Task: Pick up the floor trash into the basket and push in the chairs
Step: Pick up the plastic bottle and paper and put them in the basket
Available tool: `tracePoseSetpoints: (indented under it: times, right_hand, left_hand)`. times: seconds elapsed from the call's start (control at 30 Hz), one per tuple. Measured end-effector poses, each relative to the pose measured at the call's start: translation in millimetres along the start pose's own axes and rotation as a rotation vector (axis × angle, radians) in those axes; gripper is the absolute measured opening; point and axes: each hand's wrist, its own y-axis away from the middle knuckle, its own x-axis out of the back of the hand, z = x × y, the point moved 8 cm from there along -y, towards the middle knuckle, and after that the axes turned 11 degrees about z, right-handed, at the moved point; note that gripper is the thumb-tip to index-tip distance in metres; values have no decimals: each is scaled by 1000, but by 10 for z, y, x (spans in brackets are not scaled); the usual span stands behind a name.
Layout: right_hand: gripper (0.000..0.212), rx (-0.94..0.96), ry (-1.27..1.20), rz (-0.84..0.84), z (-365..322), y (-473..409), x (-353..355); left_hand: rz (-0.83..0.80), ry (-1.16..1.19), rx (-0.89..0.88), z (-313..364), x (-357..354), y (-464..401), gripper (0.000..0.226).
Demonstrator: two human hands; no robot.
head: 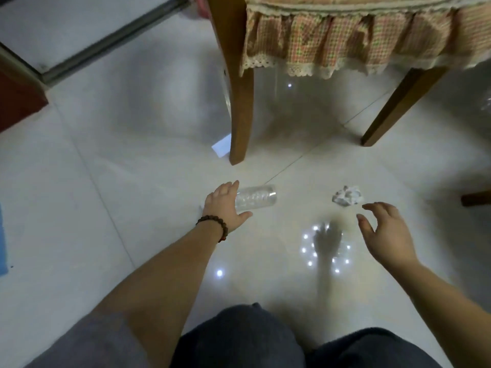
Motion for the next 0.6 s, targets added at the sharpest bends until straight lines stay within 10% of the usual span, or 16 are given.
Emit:
tracePoseSetpoints:
  times: [0.2,0.33,0.6]
  right_hand:
    - [33,24,40,20,485,-219,-362]
    - [36,35,84,-3,607,-261,-459]
    - [73,-43,62,-143,532,-686,-948]
  left_hand:
    - [-56,-118,-37,-129,-647,-467,101]
    - [10,-194,-62,-56,-688,-442,68]
    - [150,151,72,118,-498,-225,65]
